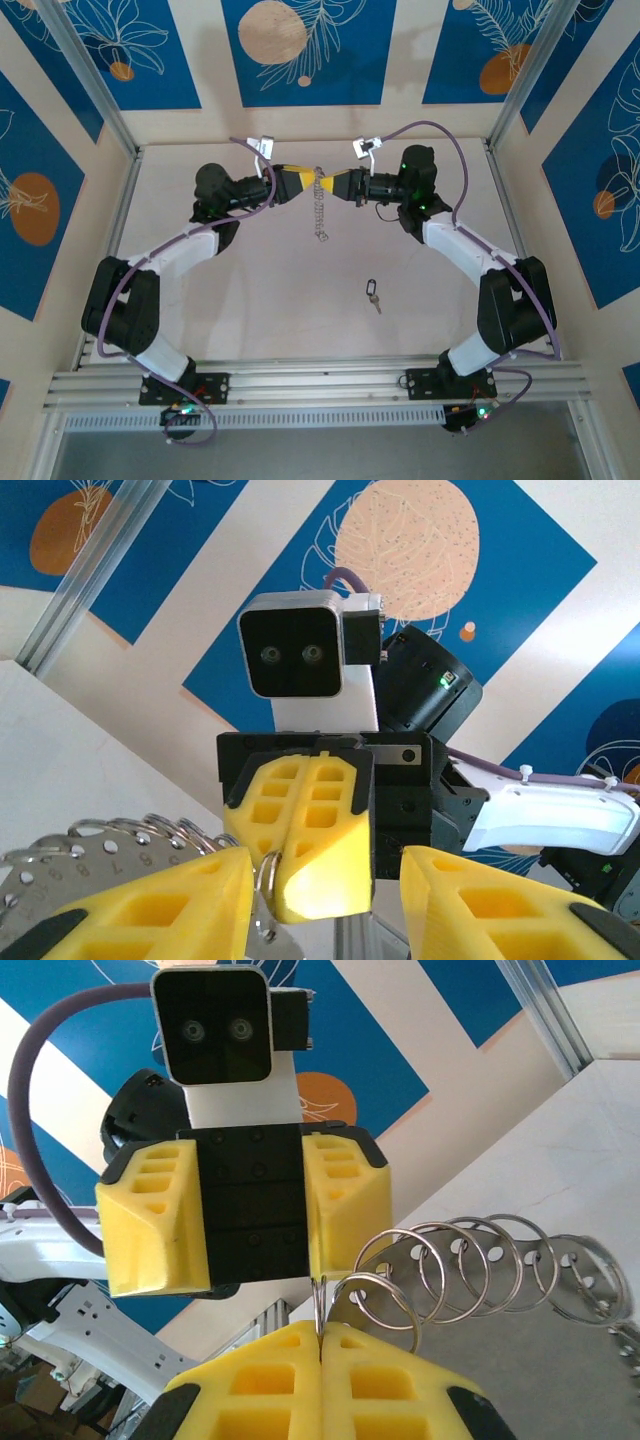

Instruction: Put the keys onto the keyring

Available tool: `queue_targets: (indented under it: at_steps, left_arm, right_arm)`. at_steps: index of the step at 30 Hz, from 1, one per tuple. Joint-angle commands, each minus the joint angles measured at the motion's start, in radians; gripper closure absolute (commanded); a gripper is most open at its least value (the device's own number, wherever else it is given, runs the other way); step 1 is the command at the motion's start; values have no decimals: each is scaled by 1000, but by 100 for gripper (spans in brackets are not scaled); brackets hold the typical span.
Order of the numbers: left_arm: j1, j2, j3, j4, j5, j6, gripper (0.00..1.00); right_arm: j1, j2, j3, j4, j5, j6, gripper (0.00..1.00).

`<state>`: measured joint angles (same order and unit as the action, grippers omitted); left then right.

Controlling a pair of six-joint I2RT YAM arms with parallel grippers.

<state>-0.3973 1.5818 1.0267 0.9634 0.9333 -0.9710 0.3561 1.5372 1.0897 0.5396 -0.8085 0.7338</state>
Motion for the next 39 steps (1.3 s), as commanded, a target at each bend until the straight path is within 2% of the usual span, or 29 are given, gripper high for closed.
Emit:
queue_targets:
  at_steps: [1,9,20,35,37,39]
  left_arm:
    - [-5,5,28,49,35,-5,58]
    - [-5,-12,5,-8,25,48,58]
    - [-5,-66,-25,-130,-26,172,52]
    - [-9,-46,-5,-101,8,145,67]
    - [-12,-44,-2,-104,12,144,71]
    - [-13,-46,-1,-106,12,145,80]
  right_arm:
    - [8,0,19,46,10,10,100]
    - [10,0,22,54,12,17,100]
    - [10,-15,15,29,22,0,100]
    - [25,-5,18,35,21,3,100]
    - [25,-6,18,34,22,3,100]
    - [24,-6,15,34,22,1,100]
